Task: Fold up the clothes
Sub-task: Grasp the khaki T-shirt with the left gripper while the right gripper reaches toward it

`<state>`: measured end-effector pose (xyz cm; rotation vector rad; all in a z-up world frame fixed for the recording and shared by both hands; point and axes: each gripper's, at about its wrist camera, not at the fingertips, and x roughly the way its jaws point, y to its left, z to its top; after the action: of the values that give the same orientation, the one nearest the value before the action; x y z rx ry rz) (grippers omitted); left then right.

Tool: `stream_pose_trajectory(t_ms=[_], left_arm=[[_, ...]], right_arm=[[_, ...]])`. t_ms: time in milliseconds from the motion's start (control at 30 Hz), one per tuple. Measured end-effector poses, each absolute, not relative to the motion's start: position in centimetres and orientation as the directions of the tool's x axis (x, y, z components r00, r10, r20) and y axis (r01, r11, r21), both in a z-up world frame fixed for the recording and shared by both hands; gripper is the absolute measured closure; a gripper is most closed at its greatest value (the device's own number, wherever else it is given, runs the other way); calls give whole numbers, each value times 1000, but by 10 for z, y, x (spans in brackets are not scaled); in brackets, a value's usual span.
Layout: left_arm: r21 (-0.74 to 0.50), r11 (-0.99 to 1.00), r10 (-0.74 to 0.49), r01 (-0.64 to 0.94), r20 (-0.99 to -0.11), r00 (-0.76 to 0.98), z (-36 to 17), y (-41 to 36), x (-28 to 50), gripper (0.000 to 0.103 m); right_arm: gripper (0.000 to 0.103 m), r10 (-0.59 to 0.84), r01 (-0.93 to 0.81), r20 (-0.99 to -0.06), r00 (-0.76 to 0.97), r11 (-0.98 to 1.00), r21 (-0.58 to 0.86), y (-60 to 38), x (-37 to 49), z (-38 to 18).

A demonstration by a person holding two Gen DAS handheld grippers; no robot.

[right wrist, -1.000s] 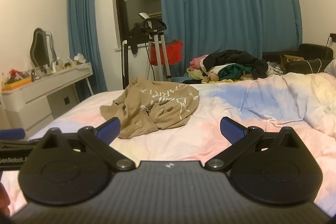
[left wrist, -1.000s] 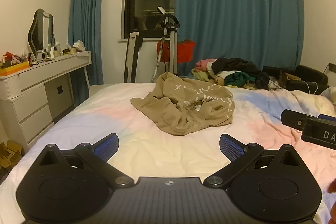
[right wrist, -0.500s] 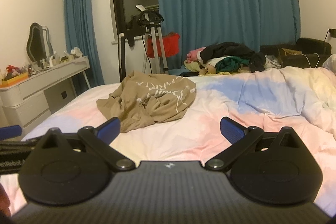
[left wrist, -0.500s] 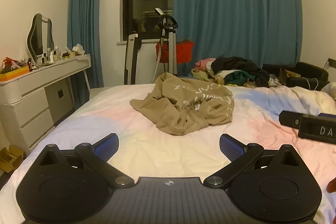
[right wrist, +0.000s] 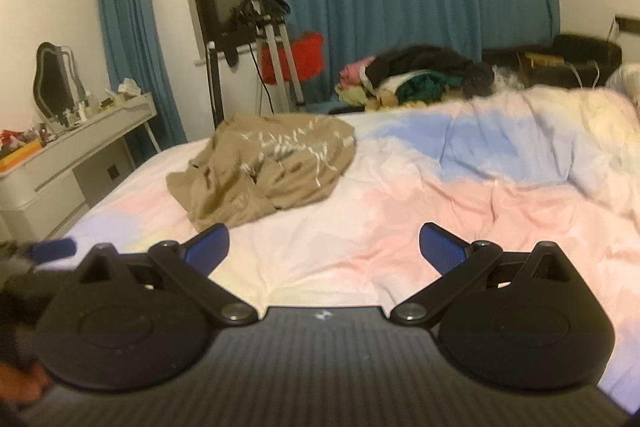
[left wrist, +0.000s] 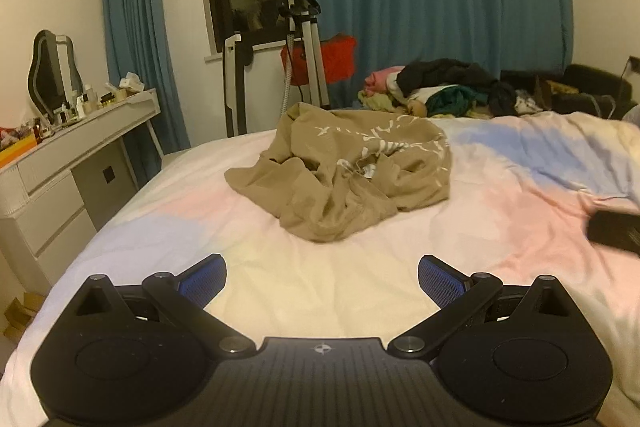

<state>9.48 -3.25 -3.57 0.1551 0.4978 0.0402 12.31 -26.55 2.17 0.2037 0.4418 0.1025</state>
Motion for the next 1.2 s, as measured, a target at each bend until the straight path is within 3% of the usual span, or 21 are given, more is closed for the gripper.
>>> stream_pose_trajectory(t_ms=[267, 433, 567, 633, 667, 733, 767, 1033, 1200], left_arm=[[191, 980, 47, 57, -498, 866, -72, -65, 195, 3], [178, 980, 16, 92, -526, 851, -105, -82, 260, 8], [177, 980, 22, 87, -537, 843, -126, -87, 299, 21], [152, 985, 10, 87, -546, 838, -134, -83, 317, 49], [127, 989, 7, 76, -550, 835, -135, -78, 321, 53], [45, 998, -17, 49, -543, 840, -131, -63, 324, 85], [20, 999, -30, 48, -535, 845, -127, -56, 322, 92], [12, 992, -113, 128, -387, 915, -66, -20, 249, 95], [17, 985, -155, 172, -348, 925, -27, -8, 188, 96]], right_arm=[[0, 151, -12, -460, 875, 956, 292, -278, 151, 0], [0, 196, -38, -440, 876, 939, 342, -285, 163, -13], [0, 196, -38, -448, 872, 941, 337, -284, 178, -29], [0, 198, -32, -459, 866, 938, 344, -284, 188, -39], [0, 199, -29, -464, 863, 937, 347, -285, 193, -44], [0, 198, -22, -471, 860, 936, 352, -286, 204, -53], [0, 196, -18, -471, 860, 934, 356, -286, 208, -56], [0, 181, -35, -390, 903, 935, 353, -282, 212, -60], [0, 196, -79, -322, 926, 936, 344, -276, 199, -47]])
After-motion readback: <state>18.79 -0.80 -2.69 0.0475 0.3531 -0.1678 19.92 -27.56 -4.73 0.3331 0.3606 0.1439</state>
